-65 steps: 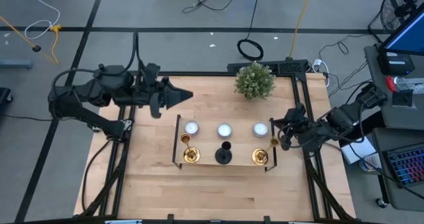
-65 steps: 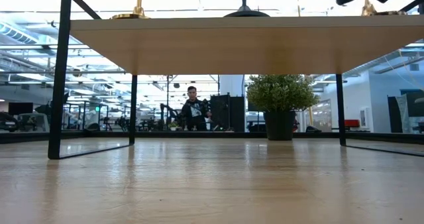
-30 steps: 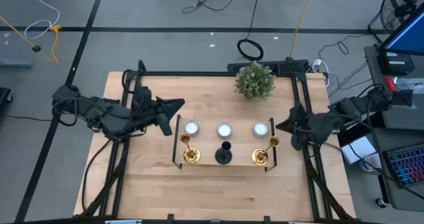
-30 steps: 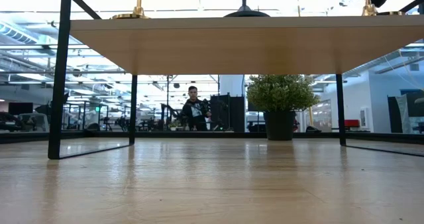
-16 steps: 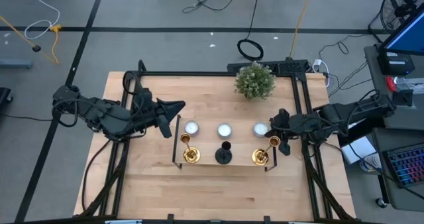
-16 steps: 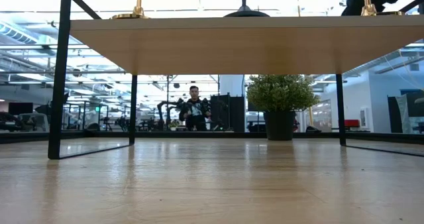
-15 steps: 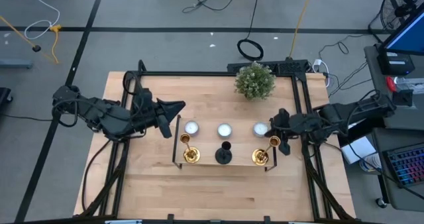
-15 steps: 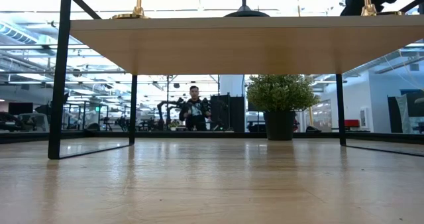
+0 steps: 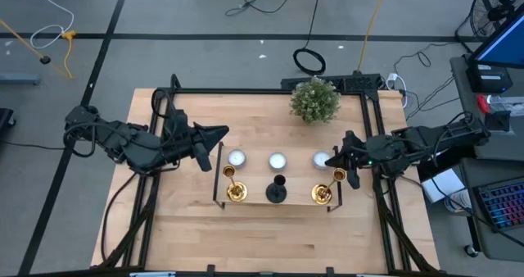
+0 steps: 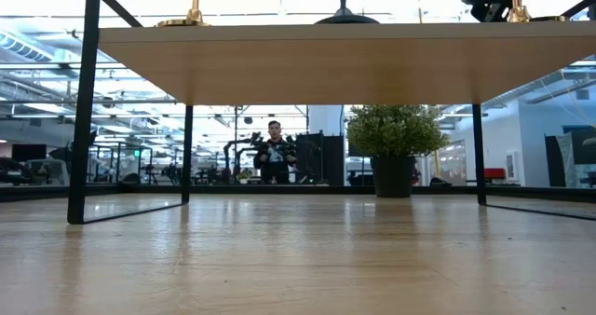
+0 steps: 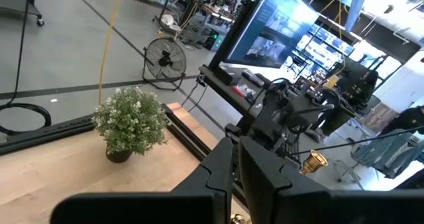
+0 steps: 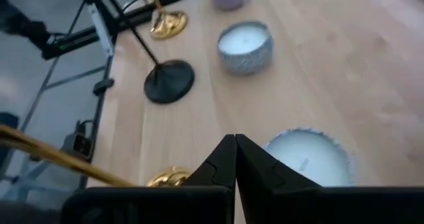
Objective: Pick & Place candle stick holders
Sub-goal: Put the golden candle holder onto shelf
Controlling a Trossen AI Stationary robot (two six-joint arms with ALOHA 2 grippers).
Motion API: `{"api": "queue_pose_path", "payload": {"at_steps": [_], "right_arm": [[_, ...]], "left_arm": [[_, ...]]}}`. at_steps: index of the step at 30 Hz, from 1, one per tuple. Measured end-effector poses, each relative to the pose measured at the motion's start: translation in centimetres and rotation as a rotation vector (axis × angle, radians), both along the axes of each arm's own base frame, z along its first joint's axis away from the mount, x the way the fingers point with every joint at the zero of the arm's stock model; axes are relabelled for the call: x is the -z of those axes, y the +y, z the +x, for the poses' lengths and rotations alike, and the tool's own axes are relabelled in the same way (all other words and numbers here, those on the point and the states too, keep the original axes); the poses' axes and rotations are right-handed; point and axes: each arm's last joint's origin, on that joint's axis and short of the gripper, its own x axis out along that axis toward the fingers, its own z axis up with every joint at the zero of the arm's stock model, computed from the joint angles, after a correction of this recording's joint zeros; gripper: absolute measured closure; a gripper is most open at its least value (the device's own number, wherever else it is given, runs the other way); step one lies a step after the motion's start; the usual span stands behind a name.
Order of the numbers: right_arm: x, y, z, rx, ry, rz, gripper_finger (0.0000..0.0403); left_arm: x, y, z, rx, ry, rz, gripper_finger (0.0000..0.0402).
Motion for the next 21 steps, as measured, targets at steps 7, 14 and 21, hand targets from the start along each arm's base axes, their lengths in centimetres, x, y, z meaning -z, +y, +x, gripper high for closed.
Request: {"api": "queue_pose_path", "payload": {"at_steps": [7, 14, 21], "right_arm": [[-0.36, -0.1, -0.26, 0.013, -0.032, 0.014, 0.0403], [-0.6, -0.06, -0.13, 0.013, -0.06, 0.02, 0.0403], [-0.61, -0.14, -0.13, 0.032, -0.063, 0.001, 0.0403]], "left_arm": [[0.0, 0.0, 0.0, 0.0, 0.002, 0.004, 0.0371], [0.0, 0.0, 0.0, 0.0, 0.002, 0.003, 0.0371], [-0.01, 0.05, 0.01, -0.002, 0.003, 0.006, 0.0371]]}}
